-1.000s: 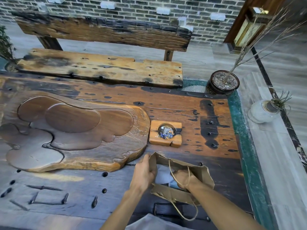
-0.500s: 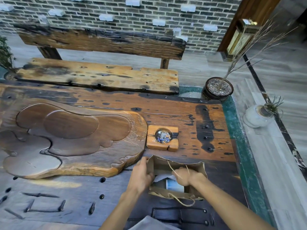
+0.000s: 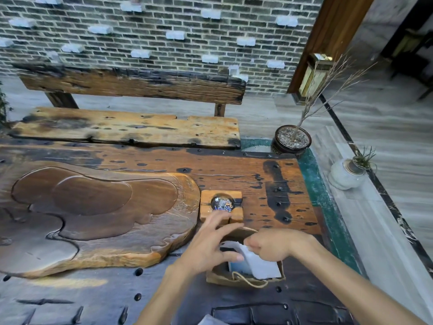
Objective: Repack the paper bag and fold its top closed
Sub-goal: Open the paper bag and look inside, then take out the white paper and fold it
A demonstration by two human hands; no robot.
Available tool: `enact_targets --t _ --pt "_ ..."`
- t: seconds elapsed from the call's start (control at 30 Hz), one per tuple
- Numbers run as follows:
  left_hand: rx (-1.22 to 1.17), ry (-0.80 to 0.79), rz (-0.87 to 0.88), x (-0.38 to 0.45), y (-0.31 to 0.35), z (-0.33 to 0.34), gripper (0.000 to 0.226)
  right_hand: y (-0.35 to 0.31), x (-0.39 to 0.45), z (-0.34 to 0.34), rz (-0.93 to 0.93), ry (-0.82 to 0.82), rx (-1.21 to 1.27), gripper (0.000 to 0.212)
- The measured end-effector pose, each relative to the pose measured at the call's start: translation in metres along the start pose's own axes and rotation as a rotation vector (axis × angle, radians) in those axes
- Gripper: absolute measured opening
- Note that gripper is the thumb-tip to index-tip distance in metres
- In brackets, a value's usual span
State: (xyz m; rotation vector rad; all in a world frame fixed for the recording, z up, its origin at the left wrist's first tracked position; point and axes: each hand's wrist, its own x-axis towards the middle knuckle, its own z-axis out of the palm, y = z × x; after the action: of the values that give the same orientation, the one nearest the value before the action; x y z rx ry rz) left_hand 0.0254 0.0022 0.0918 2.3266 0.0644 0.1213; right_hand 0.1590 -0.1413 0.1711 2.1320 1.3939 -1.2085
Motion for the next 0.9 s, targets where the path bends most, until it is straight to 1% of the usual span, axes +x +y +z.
enact_targets --t 0.1,0.2,0.23,0.3,0.33,0.4,0.47,0.57,0.63,0.73,0.83,0.9 --pt "-0.037 -0.065 0.062 0.007 0.018 -0.012 0.079 -0.006 -0.022 -0.018 -0.037 0.003 -0.03 0.035" --pt "-0.063 -0.097 0.023 0.009 0.027 -0.018 0.069 -0.012 -0.039 -0.034 -0.074 0.011 -0.037 0.036" --pt "-0.074 -0.095 -0.012 0.009 0.029 -0.02 0.058 -0.013 -0.043 -0.039 -0.08 0.02 -0.034 0.035" --pt "-0.133 -0.078 -0.082 0.007 0.035 -0.024 0.031 -0.014 -0.05 -0.047 -0.093 0.05 -0.008 0.032" --pt "-0.166 -0.068 -0.112 0.006 0.037 -0.025 0.024 -0.014 -0.052 -0.05 -0.099 0.071 0.012 0.03" --pt "-0.241 -0.043 -0.144 0.003 0.042 -0.027 0.031 -0.013 -0.056 -0.056 -0.105 0.134 0.061 0.029" --pt "-0.364 -0.027 -0.174 0.0 0.045 -0.031 0.038 -0.011 -0.061 -0.059 -0.115 0.196 0.099 0.027" --pt "-0.594 -0.069 -0.221 -0.007 0.053 -0.039 0.044 -0.01 -0.068 -0.064 -0.166 0.28 0.203 0.012" --pt "-0.709 -0.084 -0.265 -0.011 0.055 -0.044 0.041 -0.009 -0.072 -0.067 -0.189 0.36 0.241 0.014" --pt "-0.815 -0.079 -0.31 -0.016 0.061 -0.051 0.024 -0.01 -0.072 -0.07 -0.213 0.49 0.313 0.014" --pt "-0.897 -0.093 -0.309 -0.019 0.071 -0.057 0.023 -0.016 -0.071 -0.073 -0.232 0.52 0.388 0.012" --pt "-0.919 -0.062 -0.316 -0.018 0.078 -0.061 0.023 -0.017 -0.069 -0.075 -0.262 0.524 0.415 0.011"
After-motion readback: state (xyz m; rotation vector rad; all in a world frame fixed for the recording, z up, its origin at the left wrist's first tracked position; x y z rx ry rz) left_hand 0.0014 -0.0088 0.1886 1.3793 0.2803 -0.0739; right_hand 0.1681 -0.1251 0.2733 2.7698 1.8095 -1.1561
